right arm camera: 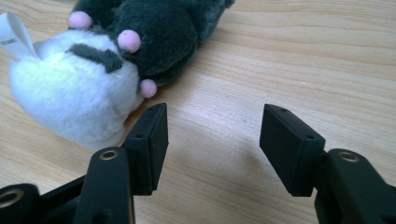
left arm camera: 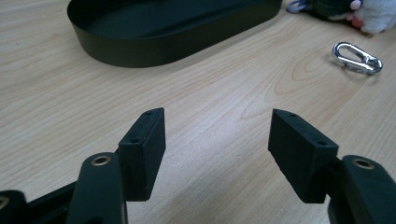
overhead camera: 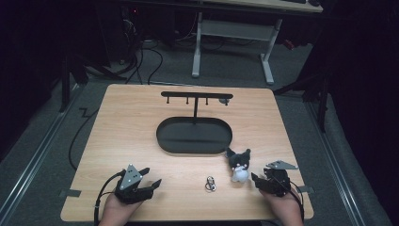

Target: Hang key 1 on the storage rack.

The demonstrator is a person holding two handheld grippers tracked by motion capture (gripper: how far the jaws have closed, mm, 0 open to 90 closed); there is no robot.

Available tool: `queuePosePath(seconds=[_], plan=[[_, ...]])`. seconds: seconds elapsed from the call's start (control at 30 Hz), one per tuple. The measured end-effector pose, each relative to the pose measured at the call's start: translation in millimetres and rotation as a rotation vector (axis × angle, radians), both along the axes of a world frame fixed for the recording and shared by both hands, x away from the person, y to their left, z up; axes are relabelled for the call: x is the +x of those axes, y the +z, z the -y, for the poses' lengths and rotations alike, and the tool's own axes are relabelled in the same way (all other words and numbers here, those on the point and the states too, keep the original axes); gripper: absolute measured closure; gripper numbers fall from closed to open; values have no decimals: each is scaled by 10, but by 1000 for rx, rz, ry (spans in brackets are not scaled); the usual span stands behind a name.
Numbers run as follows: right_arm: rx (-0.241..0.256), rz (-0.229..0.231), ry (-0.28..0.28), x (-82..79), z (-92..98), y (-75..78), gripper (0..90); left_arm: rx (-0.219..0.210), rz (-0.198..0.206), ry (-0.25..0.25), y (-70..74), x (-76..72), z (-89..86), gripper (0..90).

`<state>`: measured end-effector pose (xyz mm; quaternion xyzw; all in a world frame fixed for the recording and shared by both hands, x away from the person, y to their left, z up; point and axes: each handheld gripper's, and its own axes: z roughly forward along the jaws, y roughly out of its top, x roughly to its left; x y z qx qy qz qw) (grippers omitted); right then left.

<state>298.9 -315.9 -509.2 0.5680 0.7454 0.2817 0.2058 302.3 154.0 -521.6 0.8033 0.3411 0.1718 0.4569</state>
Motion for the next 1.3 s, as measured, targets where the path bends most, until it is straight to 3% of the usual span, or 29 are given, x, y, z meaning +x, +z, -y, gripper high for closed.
queuePosePath(seconds=[0.23, 0.27, 0.3, 0.4, 0.5, 0.63, 0.67, 0.7, 0.77, 1.0, 1.3], plan=[[-29, -73, 16, 27, 6, 38, 375, 16, -12, -27, -32, -21, 18, 373], [-29, -93, 22, 27, 5, 41, 369, 14, -11, -28, -28, -23, 18, 373], [-29, -150, 45, 29, -3, 54, 354, 15, -9, -28, -23, -27, 15, 373], [-44, -178, 65, 26, -18, 79, 338, 11, -9, -26, -19, -34, 10, 373], [-35, -241, 76, 41, -35, 129, 308, 10, -8, -27, -15, -36, 1, 373], [-17, -288, 61, 68, -34, 163, 292, 9, -8, -28, -14, -39, -2, 372], [3, -323, 50, 87, -31, 179, 283, 10, -9, -30, -15, -41, -1, 372], [3, -323, 50, 87, -31, 179, 283, 10, -9, -30, -15, -41, -1, 372], [-12, -370, 60, 109, -41, 193, 270, 12, -11, -31, -21, -43, 2, 372], [-69, -429, 88, 148, -115, 262, 271, 18, -17, -37, -32, -48, 4, 371], [-83, -474, 128, 179, -310, 371, 233, 17, -16, -41, -31, -53, 4, 371]])
